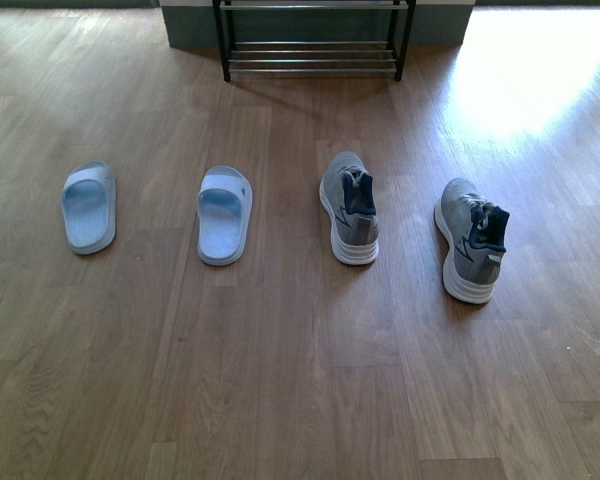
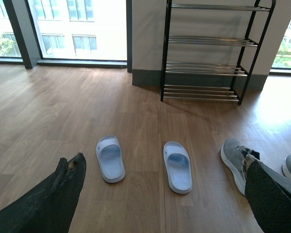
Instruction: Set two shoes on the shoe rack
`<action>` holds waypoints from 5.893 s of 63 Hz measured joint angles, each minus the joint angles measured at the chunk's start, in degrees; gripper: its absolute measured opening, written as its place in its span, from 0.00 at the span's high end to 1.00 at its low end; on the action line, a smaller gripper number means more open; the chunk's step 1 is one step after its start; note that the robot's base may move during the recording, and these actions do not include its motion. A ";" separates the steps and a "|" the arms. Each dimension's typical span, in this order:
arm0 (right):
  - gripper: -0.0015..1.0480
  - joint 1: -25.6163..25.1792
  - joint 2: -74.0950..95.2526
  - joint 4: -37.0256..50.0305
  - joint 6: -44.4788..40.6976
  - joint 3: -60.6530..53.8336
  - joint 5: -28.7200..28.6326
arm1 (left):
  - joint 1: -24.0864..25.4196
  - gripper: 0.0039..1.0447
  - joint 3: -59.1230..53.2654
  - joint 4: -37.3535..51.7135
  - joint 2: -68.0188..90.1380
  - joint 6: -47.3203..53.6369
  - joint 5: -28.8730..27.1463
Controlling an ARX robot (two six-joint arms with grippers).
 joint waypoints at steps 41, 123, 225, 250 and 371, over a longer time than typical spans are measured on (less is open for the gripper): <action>0.09 0.00 0.02 0.00 0.00 0.00 0.00 | 0.00 0.09 0.00 0.00 0.00 0.00 0.00; 0.09 0.00 0.00 0.00 0.00 0.00 0.00 | 0.00 0.09 0.00 -0.02 0.00 0.00 0.00; 0.09 -9.64 43.87 20.50 2.78 7.26 -22.34 | 0.00 0.09 0.00 -0.02 0.00 0.00 0.02; 0.09 -9.70 108.26 43.04 -9.05 20.50 -9.55 | 0.00 0.09 0.00 0.00 0.00 0.00 0.00; 0.99 -11.63 155.12 32.81 -13.38 55.95 -7.06 | 0.00 0.09 0.00 0.00 0.00 0.00 0.00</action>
